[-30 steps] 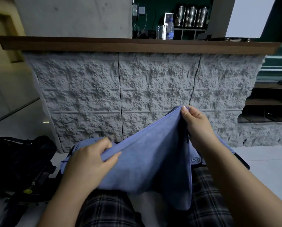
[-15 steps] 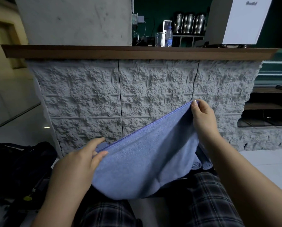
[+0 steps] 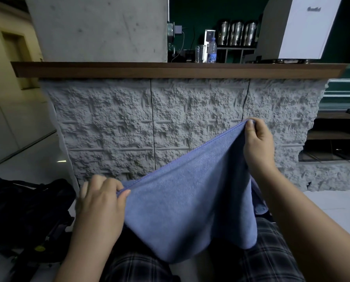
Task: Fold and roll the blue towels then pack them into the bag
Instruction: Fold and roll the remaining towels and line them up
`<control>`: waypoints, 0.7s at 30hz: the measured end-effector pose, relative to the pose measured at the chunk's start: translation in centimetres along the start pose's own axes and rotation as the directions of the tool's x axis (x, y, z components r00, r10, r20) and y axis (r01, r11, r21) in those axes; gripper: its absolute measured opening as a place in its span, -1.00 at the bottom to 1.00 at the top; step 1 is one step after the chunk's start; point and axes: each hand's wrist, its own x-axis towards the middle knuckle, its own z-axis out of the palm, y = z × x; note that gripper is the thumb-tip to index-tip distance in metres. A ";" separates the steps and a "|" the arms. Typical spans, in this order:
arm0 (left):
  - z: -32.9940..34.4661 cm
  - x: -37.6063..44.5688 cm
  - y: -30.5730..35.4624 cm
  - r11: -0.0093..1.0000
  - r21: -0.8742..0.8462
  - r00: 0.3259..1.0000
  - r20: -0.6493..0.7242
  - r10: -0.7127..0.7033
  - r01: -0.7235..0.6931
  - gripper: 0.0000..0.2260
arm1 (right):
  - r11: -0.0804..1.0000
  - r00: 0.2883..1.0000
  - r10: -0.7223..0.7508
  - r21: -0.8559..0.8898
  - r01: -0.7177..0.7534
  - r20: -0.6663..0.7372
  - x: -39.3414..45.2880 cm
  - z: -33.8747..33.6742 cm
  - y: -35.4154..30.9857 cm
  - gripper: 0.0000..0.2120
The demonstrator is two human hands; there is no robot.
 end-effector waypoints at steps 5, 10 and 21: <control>-0.2 0.2 0.1 0.951 -0.253 0.982 -0.004 -0.187 0.180 -0.86 | 0.998 0.997 0.070 0.001 -0.070 0.018 0.3 -0.4 0.2 -0.83; -0.5 0.1 0.6 0.879 -0.416 0.962 -0.028 -0.270 0.234 -0.85 | 0.970 0.971 0.233 -0.076 -0.229 0.047 0.2 -0.7 0.6 -0.72; -0.8 -0.7 3.9 0.429 -0.849 0.947 0.315 -0.058 0.308 -0.84 | 0.886 0.839 0.427 0.029 -0.463 0.336 -3.7 1.0 -3.6 -0.81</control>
